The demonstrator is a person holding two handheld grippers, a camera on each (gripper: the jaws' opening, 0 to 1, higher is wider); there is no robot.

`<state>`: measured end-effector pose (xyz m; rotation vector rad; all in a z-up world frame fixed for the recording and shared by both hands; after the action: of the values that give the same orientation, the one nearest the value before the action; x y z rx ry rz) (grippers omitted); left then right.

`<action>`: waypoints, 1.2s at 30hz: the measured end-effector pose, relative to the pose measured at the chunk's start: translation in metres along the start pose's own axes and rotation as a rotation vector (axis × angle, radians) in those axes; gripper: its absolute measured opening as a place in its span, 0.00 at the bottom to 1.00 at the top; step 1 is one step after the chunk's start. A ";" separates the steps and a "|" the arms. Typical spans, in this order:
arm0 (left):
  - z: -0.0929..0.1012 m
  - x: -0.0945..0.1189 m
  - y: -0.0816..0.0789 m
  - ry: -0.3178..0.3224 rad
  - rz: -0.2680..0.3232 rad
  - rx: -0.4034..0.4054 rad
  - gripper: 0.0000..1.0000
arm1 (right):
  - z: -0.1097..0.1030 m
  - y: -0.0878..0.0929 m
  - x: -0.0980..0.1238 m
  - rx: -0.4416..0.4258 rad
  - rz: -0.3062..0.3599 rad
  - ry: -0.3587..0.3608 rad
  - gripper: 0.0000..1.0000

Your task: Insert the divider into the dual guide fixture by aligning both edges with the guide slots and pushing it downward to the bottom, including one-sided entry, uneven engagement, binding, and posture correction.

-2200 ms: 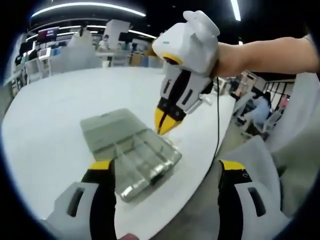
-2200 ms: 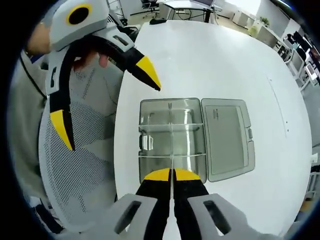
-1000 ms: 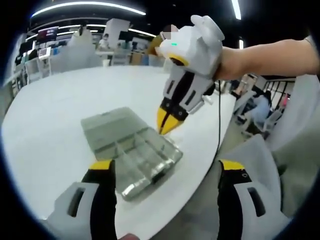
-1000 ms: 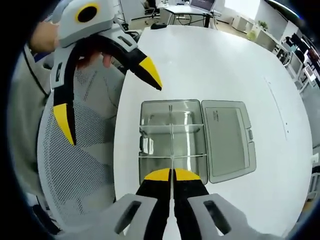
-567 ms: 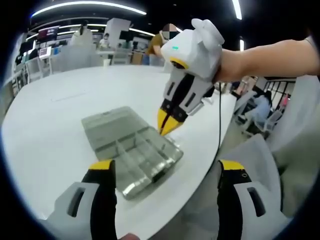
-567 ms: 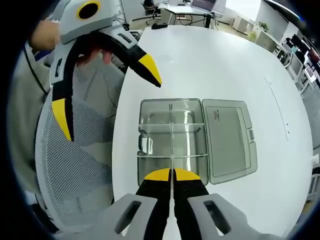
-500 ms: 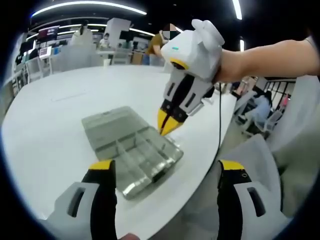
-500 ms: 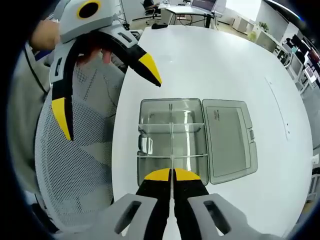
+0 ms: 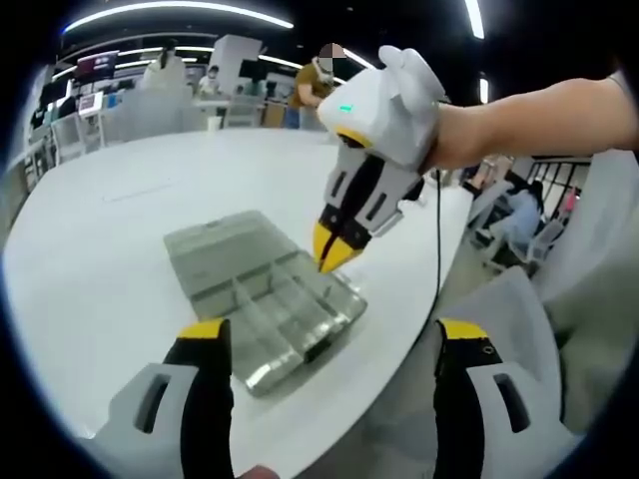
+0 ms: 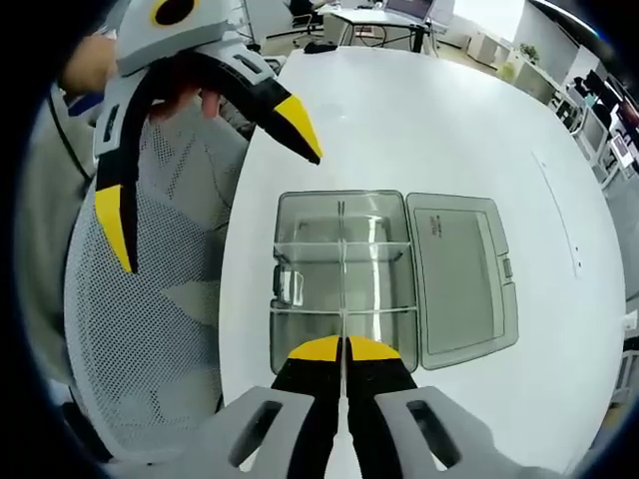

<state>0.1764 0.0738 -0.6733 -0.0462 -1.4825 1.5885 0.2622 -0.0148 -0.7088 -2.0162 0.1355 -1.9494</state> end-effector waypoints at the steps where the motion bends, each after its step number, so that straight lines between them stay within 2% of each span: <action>1: 0.000 0.000 0.000 -0.001 -0.001 0.000 0.82 | 0.000 0.000 -0.001 0.001 0.000 -0.001 0.00; 36: -0.005 0.000 0.005 -0.008 -0.017 0.014 0.81 | -0.001 0.007 -0.020 0.023 0.008 -0.032 0.00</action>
<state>0.1765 0.0788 -0.6783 -0.0194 -1.4735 1.5872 0.2609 -0.0159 -0.7301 -2.0279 0.1126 -1.9036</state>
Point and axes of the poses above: the point that each gripper's makers call its tool centre point, and the gripper's own axes: x roughly backward along the fingers, z roughly to its right, y roughly out of its underside, the point moved 4 cm from there along x, roughly backward along the fingers, and after that the axes turned 2 degrees about -z, right-handed, at the moved point
